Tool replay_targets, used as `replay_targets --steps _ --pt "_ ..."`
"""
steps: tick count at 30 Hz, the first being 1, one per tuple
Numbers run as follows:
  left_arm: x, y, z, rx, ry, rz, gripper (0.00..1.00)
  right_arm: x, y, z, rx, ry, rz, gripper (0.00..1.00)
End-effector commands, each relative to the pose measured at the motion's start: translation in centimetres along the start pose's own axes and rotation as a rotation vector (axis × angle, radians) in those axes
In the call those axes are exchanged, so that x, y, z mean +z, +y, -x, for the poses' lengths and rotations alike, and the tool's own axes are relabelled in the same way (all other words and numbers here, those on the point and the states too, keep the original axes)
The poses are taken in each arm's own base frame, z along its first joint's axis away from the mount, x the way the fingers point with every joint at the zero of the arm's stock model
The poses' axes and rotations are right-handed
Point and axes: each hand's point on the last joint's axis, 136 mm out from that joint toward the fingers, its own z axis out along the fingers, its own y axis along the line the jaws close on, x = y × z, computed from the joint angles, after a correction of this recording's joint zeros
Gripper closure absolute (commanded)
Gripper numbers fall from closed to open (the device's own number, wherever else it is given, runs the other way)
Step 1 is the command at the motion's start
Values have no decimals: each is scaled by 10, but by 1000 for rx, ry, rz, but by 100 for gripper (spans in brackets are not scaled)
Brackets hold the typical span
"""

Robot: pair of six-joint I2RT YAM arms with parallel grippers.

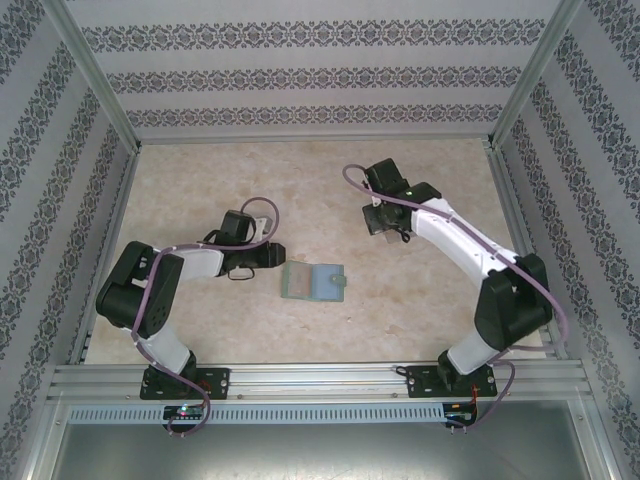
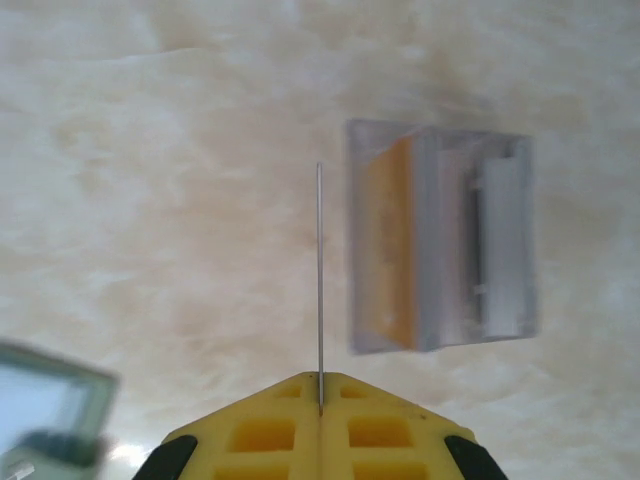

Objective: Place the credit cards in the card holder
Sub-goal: Pick up the credit card from the storage box, then insert the credit card into the card slot.

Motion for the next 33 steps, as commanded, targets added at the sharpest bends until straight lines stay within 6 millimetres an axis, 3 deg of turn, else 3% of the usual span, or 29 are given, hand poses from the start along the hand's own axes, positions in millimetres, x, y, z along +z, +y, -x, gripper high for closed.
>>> replay_targets --steps 1,6,8,11,20,33 --pt "5 -27 -34 31 108 -132 60 -14 46 -10 43 0 266 94" --pt "9 -28 -40 30 135 -130 61 -22 107 -36 136 42 552 93" --pt "10 -24 -45 13 156 -113 60 -18 129 -45 207 69 671 93" --pt "9 -20 -48 7 155 -92 60 -4 147 -61 266 146 774 93" --pt "6 -11 -48 22 155 -33 81 28 158 -106 347 299 845 93" --pt "7 -1 -51 18 174 20 84 53 161 -112 417 328 865 94"
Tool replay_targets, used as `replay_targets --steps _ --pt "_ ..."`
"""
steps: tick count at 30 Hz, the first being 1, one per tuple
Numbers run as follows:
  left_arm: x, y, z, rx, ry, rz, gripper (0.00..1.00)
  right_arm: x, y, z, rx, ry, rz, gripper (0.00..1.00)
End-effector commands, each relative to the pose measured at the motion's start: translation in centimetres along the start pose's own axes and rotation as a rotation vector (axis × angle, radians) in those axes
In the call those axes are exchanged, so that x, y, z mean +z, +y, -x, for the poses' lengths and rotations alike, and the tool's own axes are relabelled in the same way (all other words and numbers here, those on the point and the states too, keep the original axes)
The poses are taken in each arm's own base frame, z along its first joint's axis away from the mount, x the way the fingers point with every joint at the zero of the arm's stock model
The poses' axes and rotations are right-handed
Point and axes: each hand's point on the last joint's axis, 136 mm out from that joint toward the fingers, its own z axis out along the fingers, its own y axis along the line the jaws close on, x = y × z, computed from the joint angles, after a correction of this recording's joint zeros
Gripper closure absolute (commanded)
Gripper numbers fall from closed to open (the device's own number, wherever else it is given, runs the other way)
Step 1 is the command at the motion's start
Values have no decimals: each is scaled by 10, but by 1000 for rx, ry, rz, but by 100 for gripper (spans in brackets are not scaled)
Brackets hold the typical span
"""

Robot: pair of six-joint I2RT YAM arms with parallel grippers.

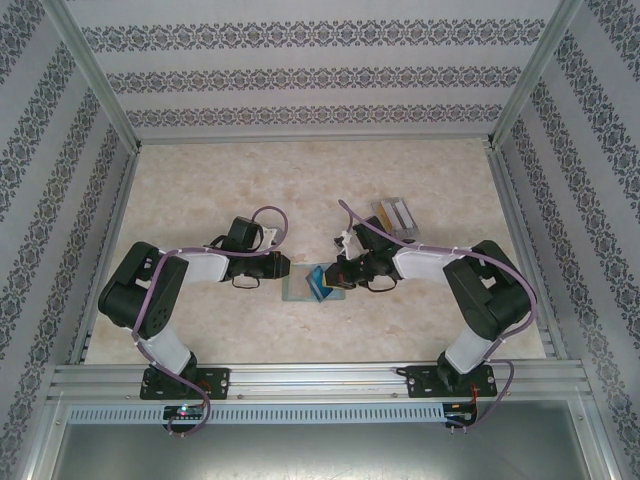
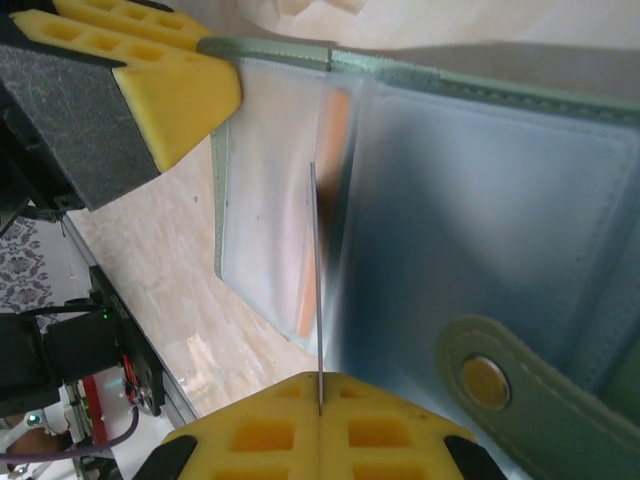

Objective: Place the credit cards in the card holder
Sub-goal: Insert the credit card into the card slot.

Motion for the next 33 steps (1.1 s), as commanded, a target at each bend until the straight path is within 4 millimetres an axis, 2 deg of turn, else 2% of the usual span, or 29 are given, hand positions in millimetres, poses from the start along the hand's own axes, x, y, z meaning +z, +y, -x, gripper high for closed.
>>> replay_targets --steps 1,6,8,11,16,21,30,33 --pt "2 15 -22 -10 76 82 84 3 -5 4 28 -12 15 94" --pt "2 18 -22 -14 79 95 84 1 -17 7 75 -46 -25 94" --pt "2 18 -22 -11 80 98 84 0 -18 7 82 -60 -28 90" --pt "2 19 -23 -14 82 101 84 2 -23 4 105 -58 -31 89" --pt "3 19 -21 -14 82 104 85 11 -19 1 116 -42 -14 89" --pt "3 20 -22 -16 85 108 85 12 -18 3 135 -61 -10 87" --pt "3 21 -23 -19 88 114 85 18 -16 5 152 -70 -23 71" --pt "3 22 -23 -18 91 119 85 14 -17 5 146 -77 -46 69"
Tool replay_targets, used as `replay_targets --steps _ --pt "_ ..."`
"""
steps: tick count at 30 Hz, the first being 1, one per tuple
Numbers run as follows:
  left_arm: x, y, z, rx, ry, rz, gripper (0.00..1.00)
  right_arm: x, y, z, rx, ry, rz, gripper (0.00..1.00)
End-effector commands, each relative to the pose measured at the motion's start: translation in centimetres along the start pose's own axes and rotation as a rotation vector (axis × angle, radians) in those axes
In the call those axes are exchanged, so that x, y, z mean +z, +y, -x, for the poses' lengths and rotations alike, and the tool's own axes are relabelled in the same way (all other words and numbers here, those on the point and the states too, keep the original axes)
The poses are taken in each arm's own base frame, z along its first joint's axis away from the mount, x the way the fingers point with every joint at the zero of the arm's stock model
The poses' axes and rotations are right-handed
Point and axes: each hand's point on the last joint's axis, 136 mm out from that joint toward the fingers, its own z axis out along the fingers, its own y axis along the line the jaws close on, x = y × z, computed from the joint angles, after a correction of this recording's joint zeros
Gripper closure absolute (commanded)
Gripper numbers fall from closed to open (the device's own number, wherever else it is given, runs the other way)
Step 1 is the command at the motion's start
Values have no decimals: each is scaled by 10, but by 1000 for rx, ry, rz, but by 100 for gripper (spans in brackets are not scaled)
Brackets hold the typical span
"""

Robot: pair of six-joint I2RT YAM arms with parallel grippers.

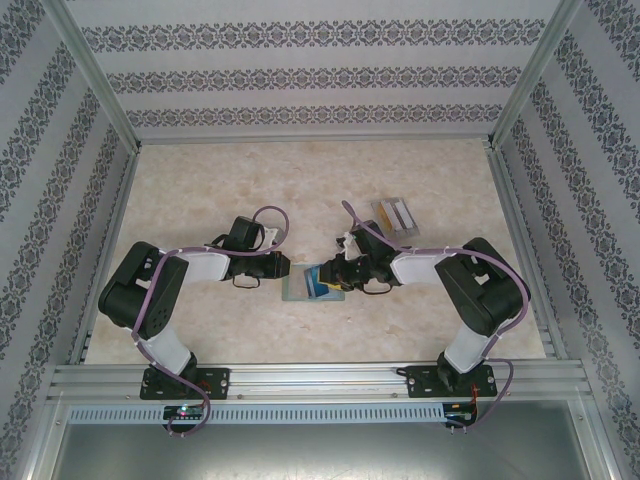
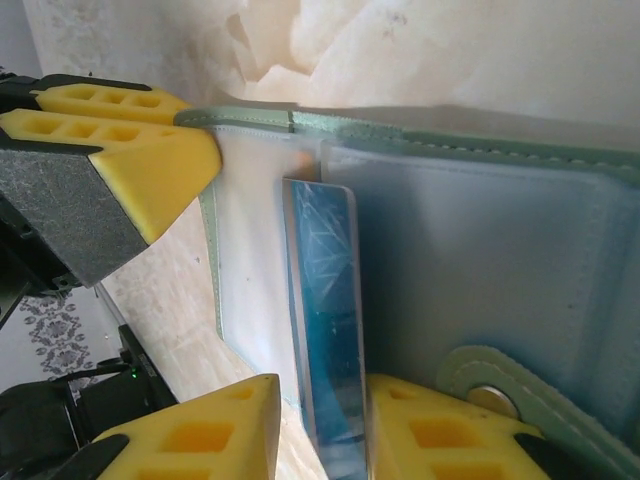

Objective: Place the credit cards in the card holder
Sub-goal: Insert the credit card into the card slot.

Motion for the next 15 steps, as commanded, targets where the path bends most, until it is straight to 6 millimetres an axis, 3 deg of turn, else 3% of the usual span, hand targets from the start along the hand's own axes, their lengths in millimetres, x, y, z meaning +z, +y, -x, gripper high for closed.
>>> replay_targets --steps 1,4,9,15 --pt "4 20 -23 -17 83 94 85 0 -13 -3 18 -9 -75 69" --pt "5 20 -25 -20 89 92 85 -4 -17 -4 13 -18 -102 72" --pt "2 21 -22 -14 73 107 87 0 -16 -5 10 -14 -96 95" --pt "3 21 -22 -14 76 103 87 8 -13 -2 10 -31 -103 100"
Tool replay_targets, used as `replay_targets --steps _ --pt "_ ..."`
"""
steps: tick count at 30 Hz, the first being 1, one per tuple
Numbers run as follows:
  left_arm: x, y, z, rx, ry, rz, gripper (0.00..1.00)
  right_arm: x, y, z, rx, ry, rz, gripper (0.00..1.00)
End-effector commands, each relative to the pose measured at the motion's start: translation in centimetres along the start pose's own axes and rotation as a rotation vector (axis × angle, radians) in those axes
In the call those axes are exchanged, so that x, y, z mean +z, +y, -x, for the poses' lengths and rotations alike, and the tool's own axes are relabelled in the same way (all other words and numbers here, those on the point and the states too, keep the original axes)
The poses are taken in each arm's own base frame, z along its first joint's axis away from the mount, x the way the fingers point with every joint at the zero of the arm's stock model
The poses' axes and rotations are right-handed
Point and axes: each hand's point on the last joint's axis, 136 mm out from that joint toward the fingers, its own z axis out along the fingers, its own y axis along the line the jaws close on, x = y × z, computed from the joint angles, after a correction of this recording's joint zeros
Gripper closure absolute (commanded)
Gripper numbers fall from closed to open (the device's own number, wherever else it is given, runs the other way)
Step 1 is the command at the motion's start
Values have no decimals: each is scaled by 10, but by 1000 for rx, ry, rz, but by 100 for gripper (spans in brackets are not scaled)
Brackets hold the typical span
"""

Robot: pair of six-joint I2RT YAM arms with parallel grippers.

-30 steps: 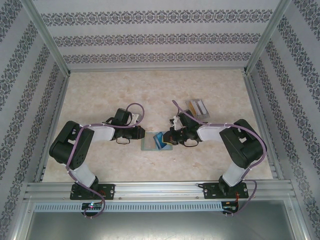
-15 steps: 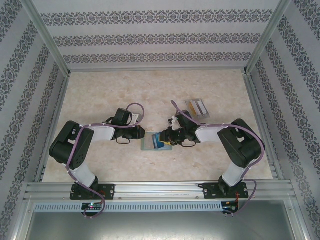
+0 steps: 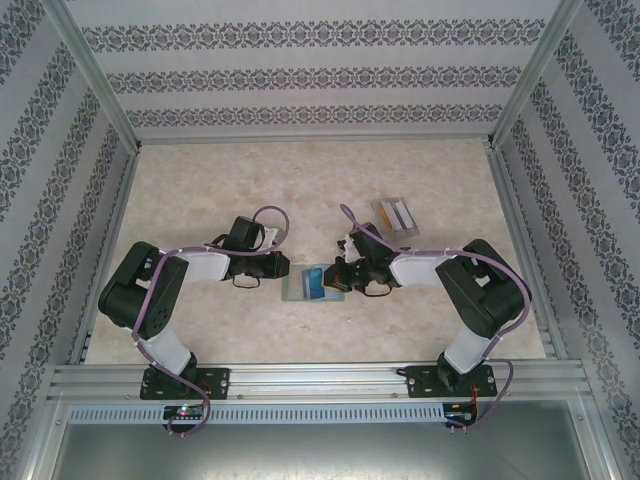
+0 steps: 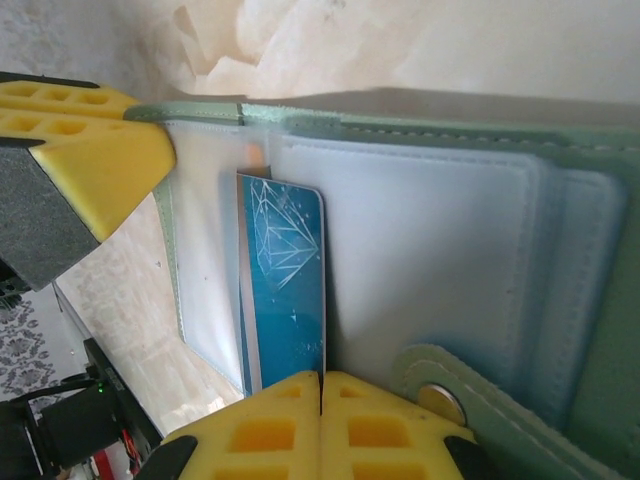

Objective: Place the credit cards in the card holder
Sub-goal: Insert the credit card into the card slot.

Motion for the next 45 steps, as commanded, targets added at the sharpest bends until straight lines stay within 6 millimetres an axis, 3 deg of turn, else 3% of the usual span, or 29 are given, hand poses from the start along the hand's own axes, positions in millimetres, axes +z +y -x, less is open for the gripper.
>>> replay_targets --steps 1,20,32,39,45 --pt "3 20 -23 -16 76 96 87 6 -3 3 6 -22 -38 100" --pt "0 22 -21 -15 61 113 88 4 -7 14 34 -136 -103 100" --pt "1 22 -21 -25 59 110 87 31 19 6 17 -136 -73 100" --pt "-8 21 -18 -29 5 122 87 45 34 7 34 -155 -54 91" --pt "-7 20 -19 -52 -3 109 78 37 35 0 10 -147 -58 77"
